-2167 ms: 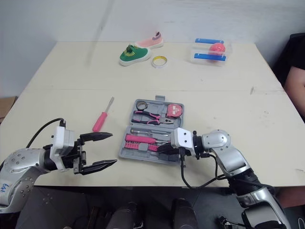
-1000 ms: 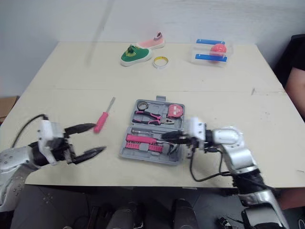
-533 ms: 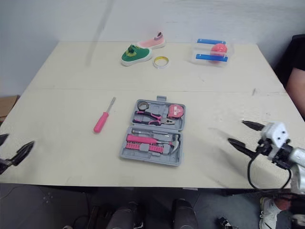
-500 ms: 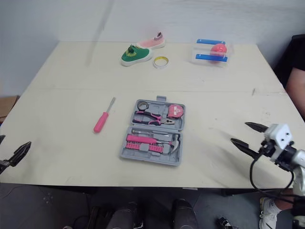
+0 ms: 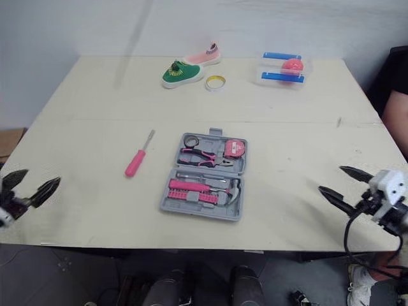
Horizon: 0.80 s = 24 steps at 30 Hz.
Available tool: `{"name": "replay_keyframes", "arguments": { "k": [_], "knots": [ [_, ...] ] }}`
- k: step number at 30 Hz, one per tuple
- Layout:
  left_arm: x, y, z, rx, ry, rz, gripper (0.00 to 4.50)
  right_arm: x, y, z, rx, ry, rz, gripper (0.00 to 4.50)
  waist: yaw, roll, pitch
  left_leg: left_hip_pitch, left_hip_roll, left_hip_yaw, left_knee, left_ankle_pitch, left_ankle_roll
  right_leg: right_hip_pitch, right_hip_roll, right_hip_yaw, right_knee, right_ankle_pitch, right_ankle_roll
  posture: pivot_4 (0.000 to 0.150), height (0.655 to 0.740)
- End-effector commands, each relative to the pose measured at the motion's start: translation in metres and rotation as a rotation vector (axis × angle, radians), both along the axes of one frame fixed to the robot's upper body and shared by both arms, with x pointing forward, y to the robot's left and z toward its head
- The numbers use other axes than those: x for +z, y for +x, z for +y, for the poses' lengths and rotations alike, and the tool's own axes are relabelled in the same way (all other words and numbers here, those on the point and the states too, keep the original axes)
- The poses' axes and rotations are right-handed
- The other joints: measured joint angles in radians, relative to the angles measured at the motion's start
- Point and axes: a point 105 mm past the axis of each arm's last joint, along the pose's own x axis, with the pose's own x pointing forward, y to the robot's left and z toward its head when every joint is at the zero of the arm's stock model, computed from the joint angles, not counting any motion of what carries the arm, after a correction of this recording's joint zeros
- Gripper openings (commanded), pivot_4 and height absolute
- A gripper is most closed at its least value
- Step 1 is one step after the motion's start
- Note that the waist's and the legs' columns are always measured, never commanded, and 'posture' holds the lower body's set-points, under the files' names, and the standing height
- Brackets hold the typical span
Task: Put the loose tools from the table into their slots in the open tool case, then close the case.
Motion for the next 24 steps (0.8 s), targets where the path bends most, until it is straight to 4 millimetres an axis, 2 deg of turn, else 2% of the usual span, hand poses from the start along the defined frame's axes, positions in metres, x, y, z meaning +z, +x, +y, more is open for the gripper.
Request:
{"name": "replay_keyframes", "arguments": {
  "k": [1, 3, 5, 7, 10, 12, 16, 20, 24],
  "knots": [
    [0.016, 0.016, -0.034, -0.101, -0.023, 0.035, 4.50, 0.031, -0.001, 0.034, 0.144, 0.066, -0.131, 4.41, 0.000, 0.000, 0.000, 0.000, 0.000, 0.000, 0.000, 0.000, 0.000, 0.000, 0.000, 0.000, 0.000, 0.000, 0.000, 0.150, 0.7400],
    [0.024, 0.026, -0.057, -0.169, -0.074, 0.068, 4.50, 0.042, -0.001, 0.053, 0.205, 0.099, -0.192, 4.41, 0.003, 0.000, 0.000, 0.000, 0.000, -0.001, 0.000, 0.001, -0.001, 0.000, 0.000, 0.000, 0.001, 0.000, 0.000, 0.150, 0.7400],
    [0.027, 0.033, -0.066, -0.178, -0.106, 0.109, 4.50, 0.047, -0.002, 0.062, 0.233, 0.115, -0.220, 4.41, 0.003, 0.000, 0.000, -0.001, -0.001, -0.001, 0.000, 0.003, -0.005, 0.000, 0.000, -0.001, 0.001, 0.000, 0.000, 0.150, 0.7400],
    [0.029, 0.045, -0.076, -0.173, -0.179, 0.145, 4.50, 0.047, -0.004, 0.077, 0.288, 0.140, -0.213, 4.41, 0.004, 0.000, 0.000, 0.000, -0.001, -0.001, -0.001, 0.004, -0.006, 0.000, 0.001, -0.001, 0.001, 0.000, 0.000, 0.150, 0.7400],
    [0.024, 0.067, -0.096, -0.178, -0.138, 0.208, 4.50, 0.041, -0.011, 0.099, 0.390, 0.130, -0.192, 4.41, 0.013, -0.001, 0.001, -0.001, -0.001, -0.001, -0.001, 0.007, -0.001, 0.000, 0.003, -0.001, 0.001, 0.000, 0.000, 0.150, 0.7400],
    [0.015, 0.076, -0.106, -0.178, -0.109, 0.253, 4.50, 0.041, -0.009, 0.104, 0.397, 0.119, -0.205, 4.41, 0.017, -0.001, 0.001, -0.001, -0.002, 0.000, 0.000, 0.007, -0.001, 0.000, 0.003, -0.001, 0.001, 0.000, 0.001, 0.150, 0.7400],
    [-0.003, 0.092, -0.112, -0.140, -0.027, 0.287, 4.50, 0.040, -0.005, 0.107, 0.399, 0.118, -0.210, 4.41, 0.019, -0.002, 0.002, 0.000, -0.002, 0.004, 0.000, 0.008, 0.000, -0.001, 0.004, 0.000, 0.001, 0.001, 0.002, 0.150, 0.7400],
    [-0.014, 0.107, -0.130, -0.151, -0.050, 0.304, 4.50, 0.039, -0.005, 0.109, 0.416, 0.118, -0.216, 4.41, 0.025, -0.004, 0.003, 0.000, -0.001, 0.003, 0.001, 0.008, 0.000, -0.001, 0.004, 0.000, 0.002, 0.001, 0.002, 0.150, 0.7400],
    [-0.026, 0.115, -0.138, -0.158, -0.025, 0.334, 4.50, 0.040, -0.005, 0.112, 0.432, 0.119, -0.226, 4.41, 0.027, -0.005, 0.003, 0.000, -0.002, 0.003, 0.002, 0.008, 0.000, -0.001, 0.004, 0.000, 0.002, 0.001, 0.002, 0.150, 0.7400]
  ]
}}
